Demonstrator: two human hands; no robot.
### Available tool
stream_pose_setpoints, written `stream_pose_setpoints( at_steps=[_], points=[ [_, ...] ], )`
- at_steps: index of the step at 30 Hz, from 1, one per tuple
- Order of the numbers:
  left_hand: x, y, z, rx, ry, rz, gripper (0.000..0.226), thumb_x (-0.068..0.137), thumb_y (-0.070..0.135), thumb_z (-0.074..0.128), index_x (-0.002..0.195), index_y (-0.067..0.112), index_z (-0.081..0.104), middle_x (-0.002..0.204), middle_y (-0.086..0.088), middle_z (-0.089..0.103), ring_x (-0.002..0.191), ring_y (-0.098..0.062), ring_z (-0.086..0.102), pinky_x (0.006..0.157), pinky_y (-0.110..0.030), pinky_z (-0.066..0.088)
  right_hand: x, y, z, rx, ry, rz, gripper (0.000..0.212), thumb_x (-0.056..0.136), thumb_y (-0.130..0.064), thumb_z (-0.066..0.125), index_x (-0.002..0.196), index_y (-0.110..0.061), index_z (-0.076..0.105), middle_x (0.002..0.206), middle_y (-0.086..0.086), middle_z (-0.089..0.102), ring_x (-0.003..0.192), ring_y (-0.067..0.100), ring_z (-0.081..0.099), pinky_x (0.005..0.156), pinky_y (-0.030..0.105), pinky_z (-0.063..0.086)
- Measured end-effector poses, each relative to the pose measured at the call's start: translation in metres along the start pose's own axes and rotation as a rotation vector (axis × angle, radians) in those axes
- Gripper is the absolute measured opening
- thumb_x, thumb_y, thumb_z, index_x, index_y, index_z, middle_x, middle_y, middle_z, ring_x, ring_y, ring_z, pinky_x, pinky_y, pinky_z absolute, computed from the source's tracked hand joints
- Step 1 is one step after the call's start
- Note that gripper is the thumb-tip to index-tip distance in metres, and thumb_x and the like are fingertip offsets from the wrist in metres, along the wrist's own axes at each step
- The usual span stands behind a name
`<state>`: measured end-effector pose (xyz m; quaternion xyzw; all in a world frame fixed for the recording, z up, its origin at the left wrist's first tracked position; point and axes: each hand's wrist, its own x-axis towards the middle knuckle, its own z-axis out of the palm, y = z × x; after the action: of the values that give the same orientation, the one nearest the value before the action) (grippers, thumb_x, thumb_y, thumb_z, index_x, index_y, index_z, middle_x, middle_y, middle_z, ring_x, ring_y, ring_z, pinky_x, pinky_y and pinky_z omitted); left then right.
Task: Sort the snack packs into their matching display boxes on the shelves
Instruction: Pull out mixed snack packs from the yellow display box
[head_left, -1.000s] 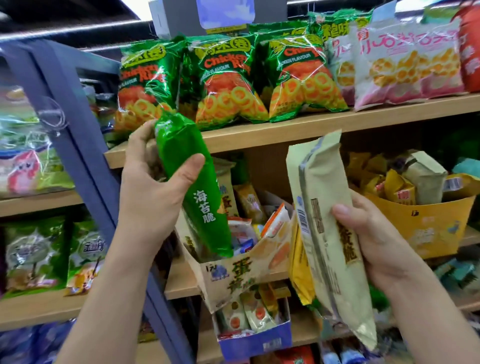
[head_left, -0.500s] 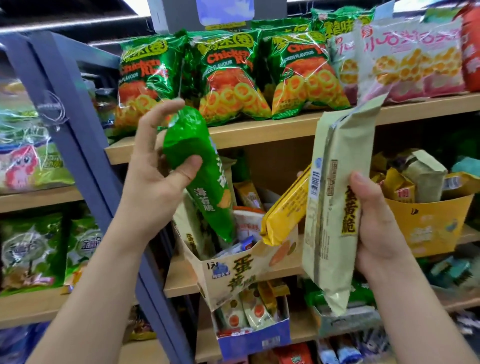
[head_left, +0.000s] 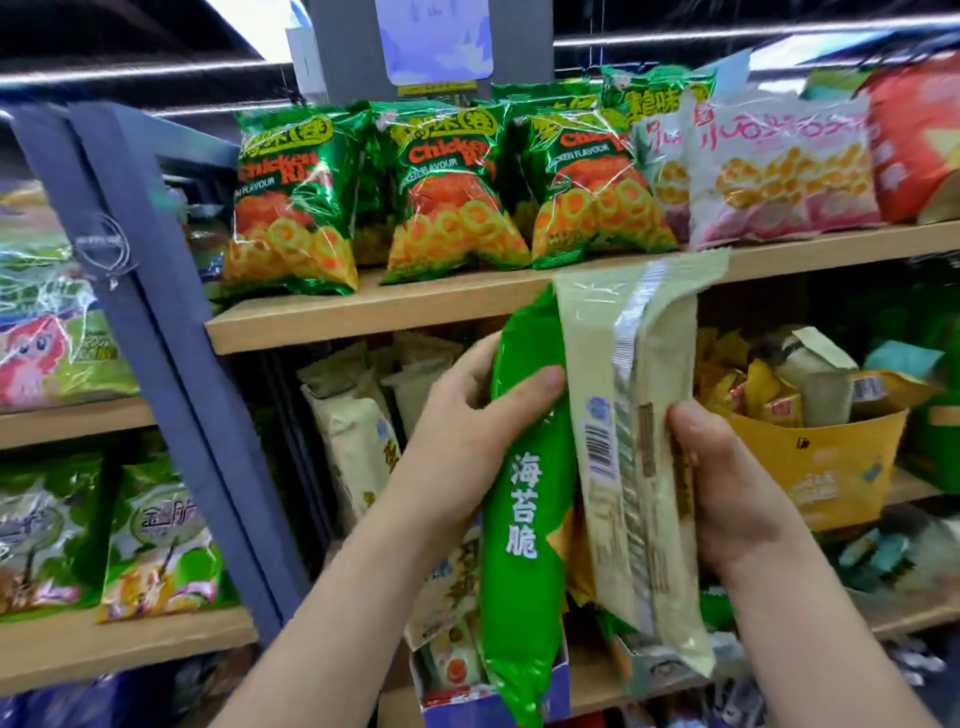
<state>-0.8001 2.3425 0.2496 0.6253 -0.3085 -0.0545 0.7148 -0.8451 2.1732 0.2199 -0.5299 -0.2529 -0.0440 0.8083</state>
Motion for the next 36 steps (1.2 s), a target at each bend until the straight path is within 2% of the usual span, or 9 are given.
stream_pose_setpoints(
  at_steps=[4, 8, 13, 18, 22, 25, 28, 32, 36],
  points=[
    [-0.016, -0.016, -0.004, 0.091, -0.073, -0.081, 0.044, 0.078, 0.007, 0.075, 0.115, 0.025, 0.058, 0.103, -0.007, 0.072, 0.091, -0.025, 0.071, 0.078, -0.042, 0.059, -0.007, 0.007, 0.004, 0.060, -0.006, 0.081, 0.063, 0.051, -0.056, 0.089, 0.101, -0.019, 0.078, 0.089, 0.009, 0.076, 0.072, 0.018, 0.074, 0.059, 0.028, 0.059],
    [-0.029, -0.022, -0.005, 0.248, 0.091, -0.014, 0.067, 0.066, 0.003, 0.088, 0.117, 0.031, 0.054, 0.105, 0.002, 0.072, 0.098, -0.019, 0.070, 0.089, -0.050, 0.055, -0.009, 0.015, 0.015, 0.025, 0.042, 0.155, 0.087, 0.041, -0.059, 0.091, 0.113, -0.015, 0.070, 0.094, 0.009, 0.077, 0.079, 0.020, 0.075, 0.062, 0.029, 0.059],
    [-0.049, -0.031, -0.005, 0.391, 0.408, 0.082, 0.083, 0.065, 0.022, 0.090, 0.127, 0.048, 0.042, 0.103, 0.021, 0.068, 0.090, -0.003, 0.068, 0.083, -0.029, 0.055, -0.002, 0.033, 0.034, 0.100, 0.085, 0.236, 0.109, 0.032, -0.057, 0.094, 0.123, -0.006, 0.062, 0.096, 0.009, 0.076, 0.081, 0.021, 0.074, 0.064, 0.031, 0.059],
    [-0.059, -0.027, -0.020, 0.372, 0.505, 0.106, 0.086, 0.060, 0.016, 0.093, 0.129, 0.042, 0.048, 0.100, 0.022, 0.069, 0.085, 0.000, 0.068, 0.069, -0.016, 0.053, 0.001, 0.034, 0.046, 0.112, -0.038, 0.206, 0.066, 0.042, -0.055, 0.093, 0.099, -0.023, 0.079, 0.094, 0.005, 0.077, 0.085, 0.019, 0.075, 0.069, 0.029, 0.059],
    [-0.070, -0.018, -0.050, 0.331, 0.581, 0.081, 0.070, 0.058, 0.006, 0.090, 0.109, 0.040, 0.055, 0.092, 0.020, 0.068, 0.083, 0.000, 0.067, 0.062, -0.014, 0.053, 0.015, 0.016, 0.038, 0.190, 0.102, -0.031, 0.092, 0.059, -0.049, 0.089, 0.138, -0.017, 0.054, 0.126, 0.009, 0.067, 0.110, 0.023, 0.068, 0.082, 0.037, 0.058],
    [-0.079, -0.018, -0.074, 0.285, 0.633, 0.053, 0.064, 0.048, 0.017, 0.088, 0.099, 0.040, 0.058, 0.089, 0.012, 0.071, 0.081, -0.009, 0.070, 0.063, -0.026, 0.058, 0.031, 0.003, 0.034, 0.229, 0.288, -0.244, 0.065, 0.079, -0.020, 0.072, 0.138, -0.023, 0.044, 0.117, 0.001, 0.068, 0.109, 0.021, 0.067, 0.088, 0.044, 0.056],
    [-0.080, -0.022, -0.091, 0.252, 0.651, 0.020, 0.060, 0.042, 0.028, 0.085, 0.093, 0.044, 0.060, 0.091, 0.007, 0.072, 0.085, -0.017, 0.071, 0.072, -0.042, 0.058, 0.050, 0.018, 0.044, 0.084, 0.369, -0.248, 0.053, 0.075, -0.009, 0.069, 0.121, -0.026, 0.046, 0.106, -0.002, 0.072, 0.105, 0.019, 0.069, 0.085, 0.042, 0.057],
    [-0.076, -0.025, -0.100, 0.255, 0.594, -0.012, 0.059, 0.045, 0.023, 0.084, 0.098, 0.036, 0.059, 0.088, 0.009, 0.073, 0.081, -0.013, 0.072, 0.071, -0.036, 0.055, 0.068, 0.064, 0.056, -0.328, 0.362, -0.148, 0.052, 0.079, -0.007, 0.078, 0.112, -0.032, 0.047, 0.105, -0.010, 0.070, 0.104, 0.010, 0.068, 0.089, 0.041, 0.058],
    [-0.071, -0.029, -0.102, 0.213, 0.542, -0.029, 0.062, 0.048, 0.018, 0.083, 0.104, 0.029, 0.059, 0.093, 0.006, 0.075, 0.085, -0.013, 0.072, 0.074, -0.035, 0.054, 0.070, 0.085, 0.052, -0.844, 0.410, -0.074, 0.050, 0.078, -0.027, 0.082, 0.107, -0.030, 0.042, 0.103, -0.014, 0.064, 0.098, 0.002, 0.065, 0.085, 0.032, 0.058]
  ],
)
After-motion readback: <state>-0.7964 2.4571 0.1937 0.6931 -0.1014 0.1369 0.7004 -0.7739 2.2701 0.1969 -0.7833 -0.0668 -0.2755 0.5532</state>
